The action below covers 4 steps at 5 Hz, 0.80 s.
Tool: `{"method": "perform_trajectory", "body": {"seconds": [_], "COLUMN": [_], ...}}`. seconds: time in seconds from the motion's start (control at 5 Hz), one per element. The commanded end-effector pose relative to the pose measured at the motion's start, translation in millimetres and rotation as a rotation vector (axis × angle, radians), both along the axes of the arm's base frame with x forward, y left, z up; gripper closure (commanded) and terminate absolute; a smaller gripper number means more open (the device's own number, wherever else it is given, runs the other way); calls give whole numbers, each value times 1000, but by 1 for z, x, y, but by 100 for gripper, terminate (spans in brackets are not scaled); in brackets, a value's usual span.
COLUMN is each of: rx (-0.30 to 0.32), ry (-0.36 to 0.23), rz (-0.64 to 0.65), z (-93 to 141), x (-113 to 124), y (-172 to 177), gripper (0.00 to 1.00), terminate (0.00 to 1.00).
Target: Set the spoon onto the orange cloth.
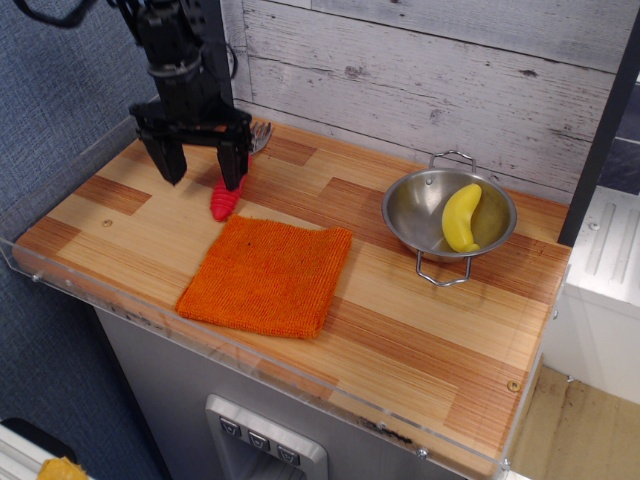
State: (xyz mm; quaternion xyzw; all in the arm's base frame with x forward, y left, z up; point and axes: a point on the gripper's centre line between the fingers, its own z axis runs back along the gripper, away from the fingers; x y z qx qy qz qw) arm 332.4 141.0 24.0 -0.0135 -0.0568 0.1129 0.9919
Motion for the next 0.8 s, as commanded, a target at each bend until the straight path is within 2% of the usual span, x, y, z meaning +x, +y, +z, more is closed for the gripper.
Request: {"method": "perform_trajectory", "body": {"seconds": [0.0,0.2,0.4,0.6], "rx": [-8,1,1,-1], "ry": [23,25,10,1], "rz": [-4,-8,-4,-13], "z": [-23,-27,-22,-12], "x": [-1,-1,-2,-4], "y": [-6,-8,-10,-16], "gripper": [0,0,100,100], "terminate": [0,0,0,0]}}
